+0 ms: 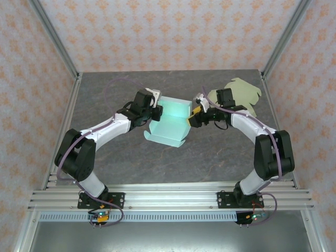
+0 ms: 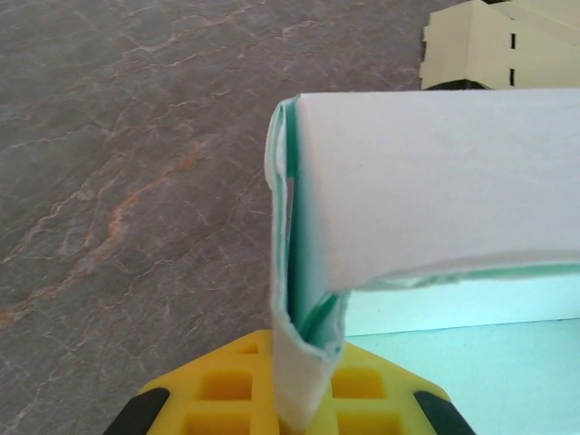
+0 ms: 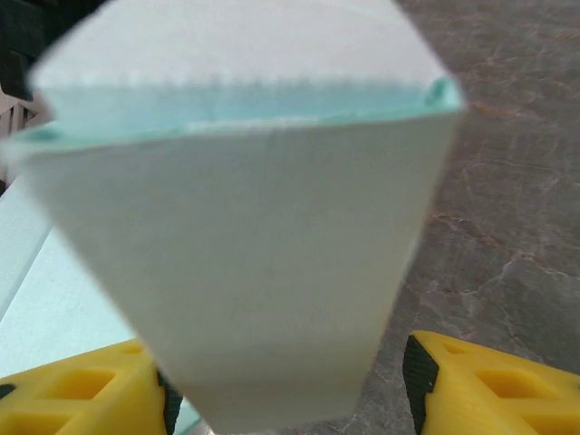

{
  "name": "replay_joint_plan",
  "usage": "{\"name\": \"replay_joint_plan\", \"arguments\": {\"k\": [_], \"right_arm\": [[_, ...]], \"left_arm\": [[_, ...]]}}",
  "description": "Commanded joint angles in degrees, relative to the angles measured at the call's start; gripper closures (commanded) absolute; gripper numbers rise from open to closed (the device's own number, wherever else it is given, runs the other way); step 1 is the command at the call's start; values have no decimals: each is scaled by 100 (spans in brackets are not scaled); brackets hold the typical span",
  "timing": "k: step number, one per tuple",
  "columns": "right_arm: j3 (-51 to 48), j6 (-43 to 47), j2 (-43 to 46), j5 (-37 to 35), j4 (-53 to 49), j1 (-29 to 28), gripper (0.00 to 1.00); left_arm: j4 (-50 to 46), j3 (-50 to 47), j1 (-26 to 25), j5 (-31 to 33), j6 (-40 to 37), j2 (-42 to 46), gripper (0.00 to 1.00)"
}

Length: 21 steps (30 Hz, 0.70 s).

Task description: Fold the paper box

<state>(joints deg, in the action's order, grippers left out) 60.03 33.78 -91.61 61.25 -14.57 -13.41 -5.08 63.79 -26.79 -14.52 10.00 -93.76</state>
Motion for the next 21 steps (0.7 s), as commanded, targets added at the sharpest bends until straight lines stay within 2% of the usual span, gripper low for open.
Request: {"name": "replay_joint_plan", "arguments": {"k": [1, 6, 10, 15, 18, 19, 21], "right_arm": [[246, 287, -106, -23, -21, -137, 38], [289, 159, -216, -33, 165, -235, 61], [125, -637, -204, -638, 864, -442, 77], [-490, -1735, 61, -1660, 2116, -824, 77], [-660, -2064, 183, -2025, 2349, -925, 79], [-700, -2102, 224, -2034, 2374, -929, 77], [-811, -2113, 339, -2063, 2405, -916, 61]], "left_arm": [[359, 84, 4, -382, -179, 184, 100], [394, 94, 5, -494, -182, 191, 100], [328, 124, 5, -371, -147, 176, 100], [296, 136, -1, -227, -82, 171, 100], [309, 158, 3, -244, -72, 115, 100], [298, 164, 3, -240, -94, 97, 100], [280, 156, 2, -156, -153, 82, 100]]}}
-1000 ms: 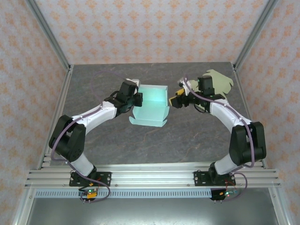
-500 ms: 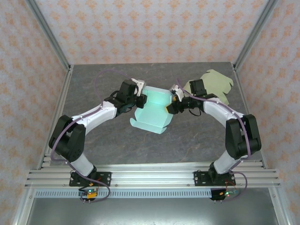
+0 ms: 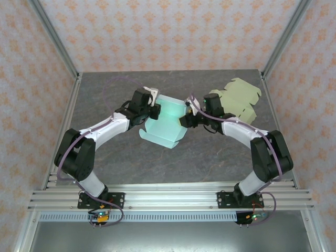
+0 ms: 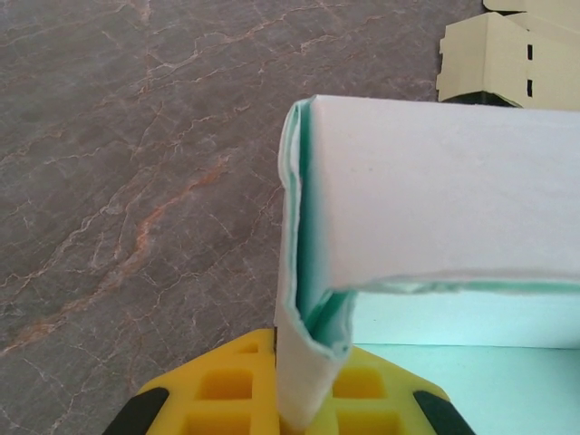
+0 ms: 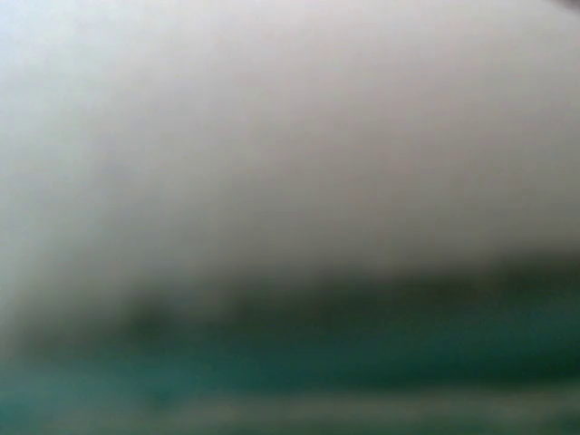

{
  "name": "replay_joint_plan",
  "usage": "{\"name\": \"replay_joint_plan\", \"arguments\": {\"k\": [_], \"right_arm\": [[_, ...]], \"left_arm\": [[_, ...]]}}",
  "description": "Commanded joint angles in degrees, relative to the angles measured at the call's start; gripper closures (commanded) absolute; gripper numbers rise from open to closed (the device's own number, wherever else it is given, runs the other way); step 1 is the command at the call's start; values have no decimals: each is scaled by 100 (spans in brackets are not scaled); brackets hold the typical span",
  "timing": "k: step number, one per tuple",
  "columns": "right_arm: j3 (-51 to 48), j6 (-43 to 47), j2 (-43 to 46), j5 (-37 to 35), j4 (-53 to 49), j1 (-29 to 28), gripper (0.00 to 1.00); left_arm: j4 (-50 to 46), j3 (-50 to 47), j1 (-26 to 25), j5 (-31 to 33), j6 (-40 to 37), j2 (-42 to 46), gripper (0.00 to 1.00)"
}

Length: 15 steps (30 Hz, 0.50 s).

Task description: Fold the paper box

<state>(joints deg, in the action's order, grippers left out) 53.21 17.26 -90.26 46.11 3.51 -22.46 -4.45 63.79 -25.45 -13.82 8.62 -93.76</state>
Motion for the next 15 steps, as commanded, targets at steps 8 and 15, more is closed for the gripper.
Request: {"name": "replay_joint_plan", "arguments": {"k": [8, 15], "right_arm": [[-641, -469, 1008, 508, 1014, 228, 35], [-309, 223, 983, 1071, 156, 489, 35]], "left_arm": [[222, 81, -92, -15, -194, 116, 100], [334, -22, -54, -192, -414, 206, 100]]}}
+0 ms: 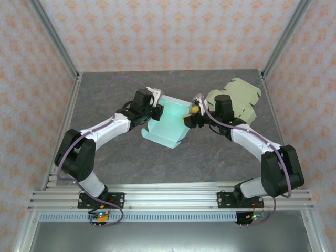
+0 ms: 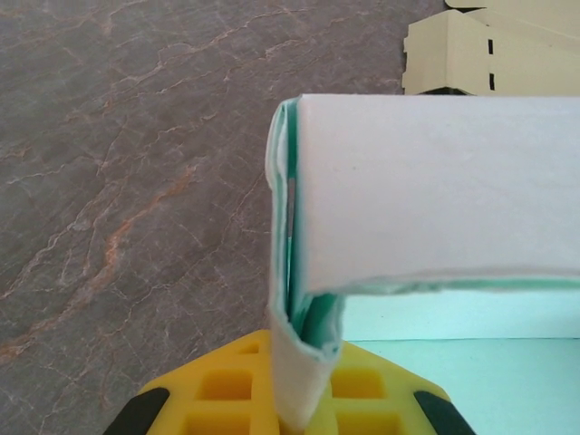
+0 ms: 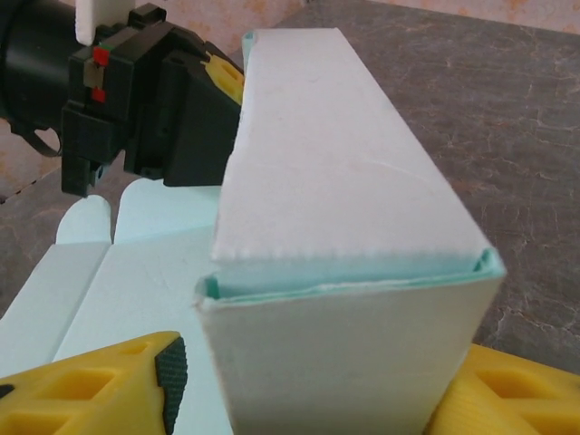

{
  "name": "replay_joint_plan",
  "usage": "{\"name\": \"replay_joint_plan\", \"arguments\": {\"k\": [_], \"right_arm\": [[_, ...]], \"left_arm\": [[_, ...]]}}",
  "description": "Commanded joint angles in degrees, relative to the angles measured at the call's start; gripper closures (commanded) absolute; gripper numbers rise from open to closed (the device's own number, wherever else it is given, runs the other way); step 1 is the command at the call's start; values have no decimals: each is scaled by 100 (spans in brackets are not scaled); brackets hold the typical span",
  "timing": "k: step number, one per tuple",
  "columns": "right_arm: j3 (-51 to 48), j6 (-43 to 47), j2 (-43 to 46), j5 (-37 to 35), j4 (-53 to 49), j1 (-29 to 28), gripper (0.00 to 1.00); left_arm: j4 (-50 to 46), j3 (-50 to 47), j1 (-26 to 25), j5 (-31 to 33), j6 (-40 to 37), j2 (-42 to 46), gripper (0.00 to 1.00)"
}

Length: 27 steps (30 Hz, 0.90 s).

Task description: Fold the paper box

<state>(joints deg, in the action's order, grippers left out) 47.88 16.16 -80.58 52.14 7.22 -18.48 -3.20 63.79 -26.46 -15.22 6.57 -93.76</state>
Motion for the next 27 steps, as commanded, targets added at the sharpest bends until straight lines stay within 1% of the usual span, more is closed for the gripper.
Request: {"name": "replay_joint_plan", "arguments": {"k": [1, 4, 10, 12, 14, 16, 17, 19, 20, 23, 25, 27], "right_arm": [[296, 310, -15, 516, -247, 114, 36], [510, 210, -184, 627, -229, 125, 42], [822, -123, -600, 558, -214, 98, 56], [864, -96, -682, 363, -291, 65, 61], [813, -126, -674, 105, -201, 8, 68], [688, -235, -641, -65, 68, -62, 70], [610, -370, -628, -178, 244, -97, 66], [462, -715, -598, -318, 591, -112, 49], [362, -908, -547, -411, 825, -107, 45], [40, -1387, -300, -666, 1366, -95, 39], [-43, -1542, -106, -798, 1424, -33, 37], [-93, -1711, 100, -1028, 1397, 48, 36]], "left_arm": [[222, -39, 47, -67, -212, 215, 100], [266, -75, 44, -198, -259, 235, 100], [324, -156, 47, -254, -287, 270, 100], [316, -161, 47, -162, -278, 270, 100], [209, -98, 51, -5, -181, 247, 100], [214, -83, 47, -3, -16, 211, 100], [313, -126, 51, -33, 103, 211, 100], [406, -157, 52, 103, 449, 142, 100], [366, -107, 45, 230, 628, 68, 100], [149, 59, 53, 474, 941, -119, 100], [33, 90, 53, 648, 1000, -154, 100], [-144, 116, 92, 953, 1153, -163, 100]]}}
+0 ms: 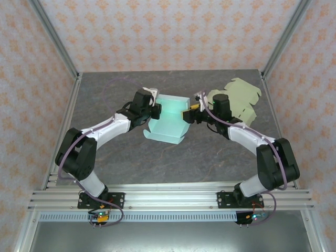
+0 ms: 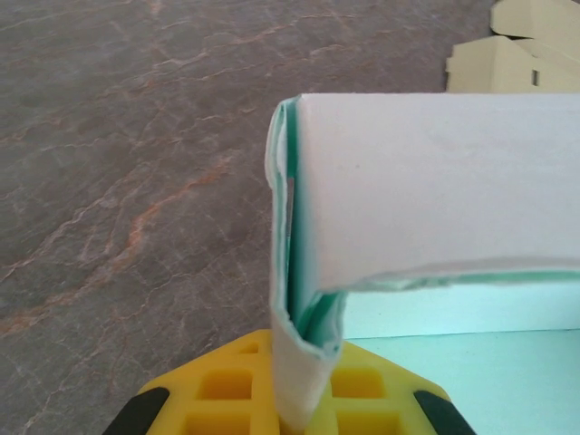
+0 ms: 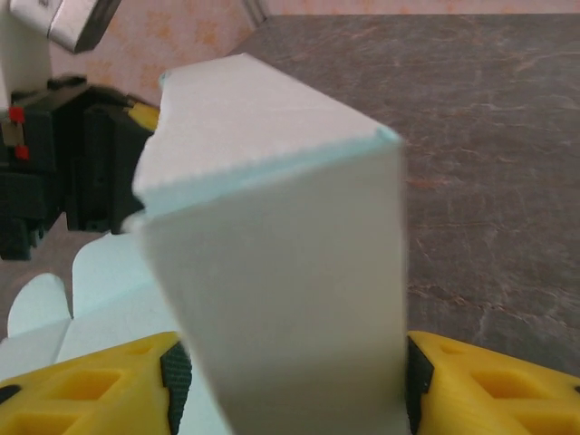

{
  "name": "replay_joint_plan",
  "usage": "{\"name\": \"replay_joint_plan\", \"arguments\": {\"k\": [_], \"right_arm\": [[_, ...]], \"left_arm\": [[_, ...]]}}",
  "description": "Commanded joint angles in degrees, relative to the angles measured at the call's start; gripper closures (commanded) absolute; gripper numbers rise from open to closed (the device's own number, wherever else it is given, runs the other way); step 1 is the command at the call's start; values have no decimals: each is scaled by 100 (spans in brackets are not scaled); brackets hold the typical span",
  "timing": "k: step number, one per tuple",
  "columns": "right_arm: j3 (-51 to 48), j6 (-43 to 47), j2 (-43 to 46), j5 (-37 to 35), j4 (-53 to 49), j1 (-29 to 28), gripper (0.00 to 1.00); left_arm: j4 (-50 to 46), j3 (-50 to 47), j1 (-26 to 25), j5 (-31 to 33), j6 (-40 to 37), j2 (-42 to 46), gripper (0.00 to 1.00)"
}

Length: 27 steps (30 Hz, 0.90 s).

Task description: Fold the paper box

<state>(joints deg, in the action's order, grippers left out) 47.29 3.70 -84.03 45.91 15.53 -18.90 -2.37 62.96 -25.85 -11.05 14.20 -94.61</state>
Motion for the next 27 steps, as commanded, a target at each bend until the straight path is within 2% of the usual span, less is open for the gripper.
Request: {"name": "replay_joint_plan", "arguments": {"k": [1, 3, 6, 9, 13, 16, 20, 23, 27], "right_arm": [[-64, -597, 563, -613, 573, 128, 35], [-176, -938, 756, -993, 723, 196, 34], [-286, -1678, 989, -1849, 865, 228, 30], [-117, -2841, 1150, -2692, 370, 228, 27], [-79, -4040, 1267, -2644, 112, 83, 27], [270, -4224, 1275, -2470, -704, -239, 28], [594, -4036, 1137, -2454, -1306, -686, 27], [701, -4199, 966, -2587, -1357, -891, 28], [1059, -4102, 557, -2561, -1606, -1083, 30]], "left_arm": [[-422, 270, 80, 682, 586, -101, 100], [-822, 435, 220, 792, 1159, -205, 100], [-1395, 581, 302, 868, 2500, -442, 100], [-1654, 537, 256, 814, 3841, -623, 100], [-1415, 186, 27, 1290, 5398, -448, 100], [-1835, 370, -142, 1772, 6423, -373, 100], [-2342, 707, -317, 2216, 7289, -343, 100], [-2283, 783, -325, 1998, 7703, -399, 100], [-2167, 885, -325, 1782, 7870, -533, 100]]}}
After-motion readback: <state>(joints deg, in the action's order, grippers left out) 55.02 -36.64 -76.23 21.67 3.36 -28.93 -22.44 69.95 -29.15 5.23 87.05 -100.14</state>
